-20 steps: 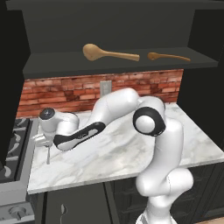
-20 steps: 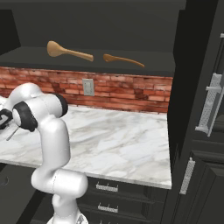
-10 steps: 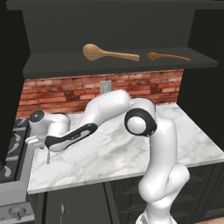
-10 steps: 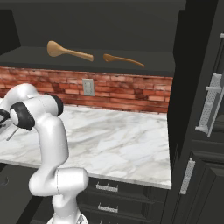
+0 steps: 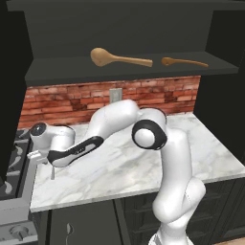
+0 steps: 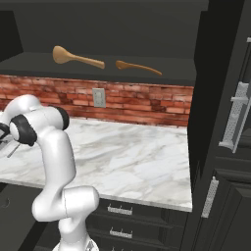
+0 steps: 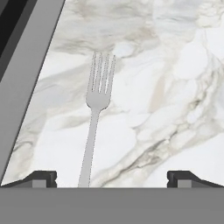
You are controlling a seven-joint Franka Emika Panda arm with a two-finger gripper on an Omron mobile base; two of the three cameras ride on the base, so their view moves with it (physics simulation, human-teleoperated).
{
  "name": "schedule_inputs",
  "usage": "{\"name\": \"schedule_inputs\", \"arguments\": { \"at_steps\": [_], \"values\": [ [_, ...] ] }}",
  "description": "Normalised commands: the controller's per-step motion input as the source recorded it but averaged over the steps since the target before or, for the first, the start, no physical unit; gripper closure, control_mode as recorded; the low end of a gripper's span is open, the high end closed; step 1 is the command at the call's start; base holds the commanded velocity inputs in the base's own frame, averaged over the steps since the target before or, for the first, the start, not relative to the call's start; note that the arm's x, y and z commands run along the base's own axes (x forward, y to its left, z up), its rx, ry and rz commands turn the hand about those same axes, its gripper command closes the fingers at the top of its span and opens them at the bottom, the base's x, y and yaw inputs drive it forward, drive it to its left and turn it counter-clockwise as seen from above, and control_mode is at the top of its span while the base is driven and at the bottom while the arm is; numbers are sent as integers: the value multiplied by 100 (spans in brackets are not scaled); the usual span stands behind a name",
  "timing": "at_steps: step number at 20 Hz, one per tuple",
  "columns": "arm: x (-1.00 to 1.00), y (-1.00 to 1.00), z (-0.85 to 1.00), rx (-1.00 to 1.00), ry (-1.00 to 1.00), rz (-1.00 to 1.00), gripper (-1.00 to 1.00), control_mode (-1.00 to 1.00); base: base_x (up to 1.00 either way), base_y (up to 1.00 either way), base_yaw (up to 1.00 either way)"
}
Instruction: Organize the utensils by type. Pick up the wooden spoons from the counter and place them in the open cabinet. Then pick up the metallic utensils from the counter and place them in the open drawer.
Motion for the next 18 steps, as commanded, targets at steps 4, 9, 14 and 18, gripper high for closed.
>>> {"name": "schedule_inputs", "arguments": {
  "at_steps": [4, 9, 14, 18],
  "values": [
    [13, -1, -18, 0, 0, 0, -100, -100, 0, 0, 0],
    [16, 0, -13, 0, 0, 0, -100, -100, 0, 0, 0],
    [18, 0, -11, 0, 0, 0, -100, -100, 0, 0, 0],
    [14, 2, -14, 0, 0, 0, -100, -100, 0, 0, 0]
  ]
}}
